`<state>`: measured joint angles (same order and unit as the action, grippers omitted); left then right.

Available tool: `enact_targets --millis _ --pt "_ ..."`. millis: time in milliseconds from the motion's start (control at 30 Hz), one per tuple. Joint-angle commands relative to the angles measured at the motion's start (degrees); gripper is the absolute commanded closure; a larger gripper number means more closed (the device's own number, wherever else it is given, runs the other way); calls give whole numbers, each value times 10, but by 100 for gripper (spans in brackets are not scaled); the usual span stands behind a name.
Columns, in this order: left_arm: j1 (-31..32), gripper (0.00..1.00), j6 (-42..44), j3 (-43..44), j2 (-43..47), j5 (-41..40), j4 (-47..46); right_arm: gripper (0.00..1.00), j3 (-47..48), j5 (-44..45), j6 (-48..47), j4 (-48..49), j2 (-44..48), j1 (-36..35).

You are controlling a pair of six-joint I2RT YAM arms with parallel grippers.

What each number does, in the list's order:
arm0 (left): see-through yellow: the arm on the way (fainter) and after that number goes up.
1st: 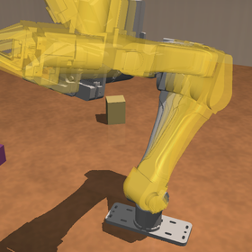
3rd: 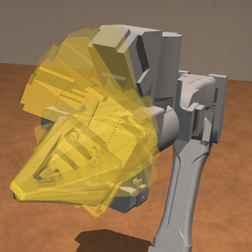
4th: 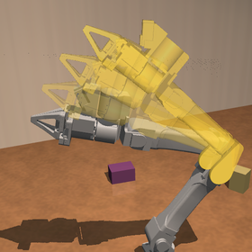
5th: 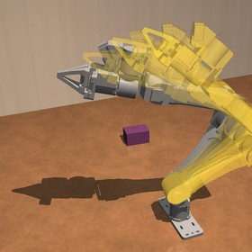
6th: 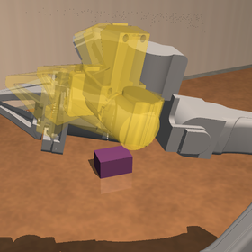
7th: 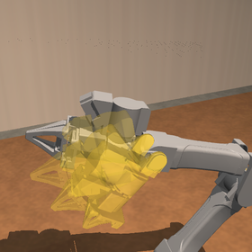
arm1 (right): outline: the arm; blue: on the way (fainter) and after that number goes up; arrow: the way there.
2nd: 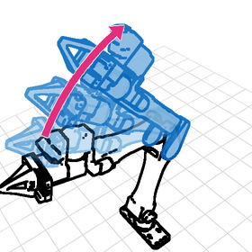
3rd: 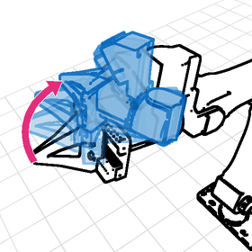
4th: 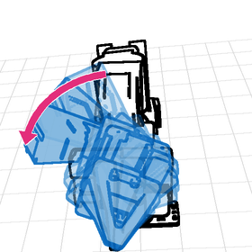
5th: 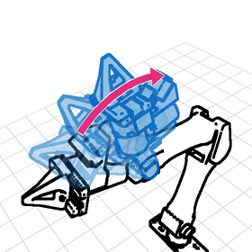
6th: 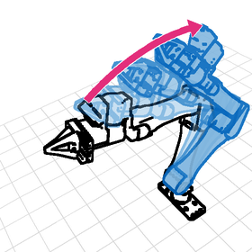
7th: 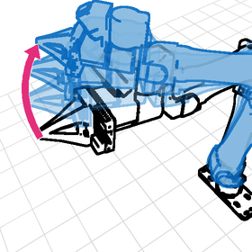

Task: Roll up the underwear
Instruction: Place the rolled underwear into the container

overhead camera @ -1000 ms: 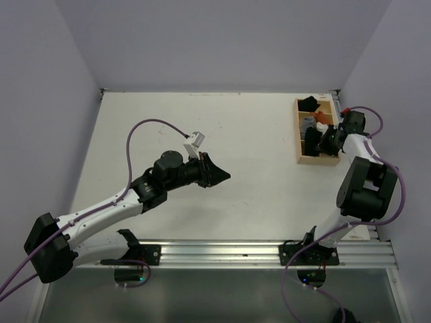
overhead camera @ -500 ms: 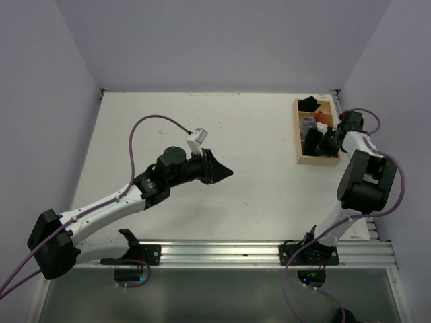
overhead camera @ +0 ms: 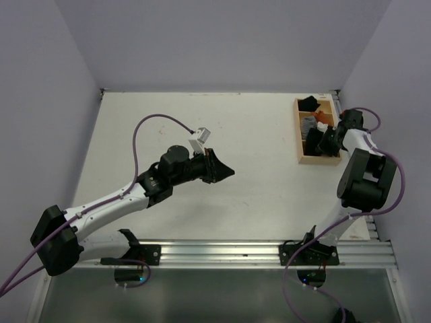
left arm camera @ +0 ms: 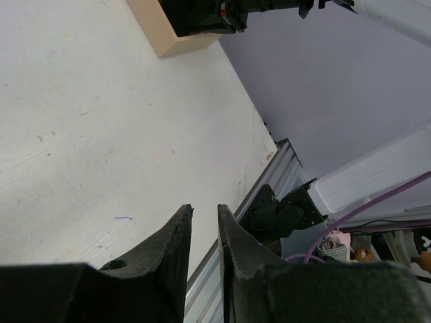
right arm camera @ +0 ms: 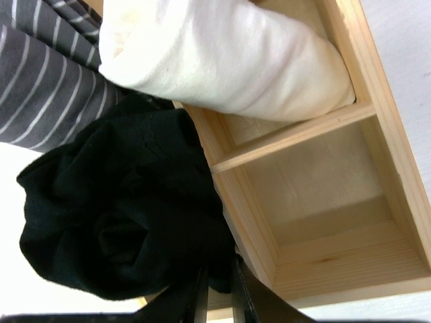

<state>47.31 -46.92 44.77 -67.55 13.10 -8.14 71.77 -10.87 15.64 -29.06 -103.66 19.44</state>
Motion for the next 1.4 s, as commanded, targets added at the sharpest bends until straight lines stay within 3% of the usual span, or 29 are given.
enact_targets --millis 0,500,1067,1367 --pt "-1 74 3 11 5 2 -26 76 -5 0 8 19 33 4" --pt "-1 74 -4 2 8 7 -38 75 -20 -33 27 9 79 4" --pt "0 73 -11 -7 33 -4 -26 76 -39 -6 40 -21 71 3" --pt "0 73 -11 -12 44 -4 -22 68 -26 10 39 -55 99 4"
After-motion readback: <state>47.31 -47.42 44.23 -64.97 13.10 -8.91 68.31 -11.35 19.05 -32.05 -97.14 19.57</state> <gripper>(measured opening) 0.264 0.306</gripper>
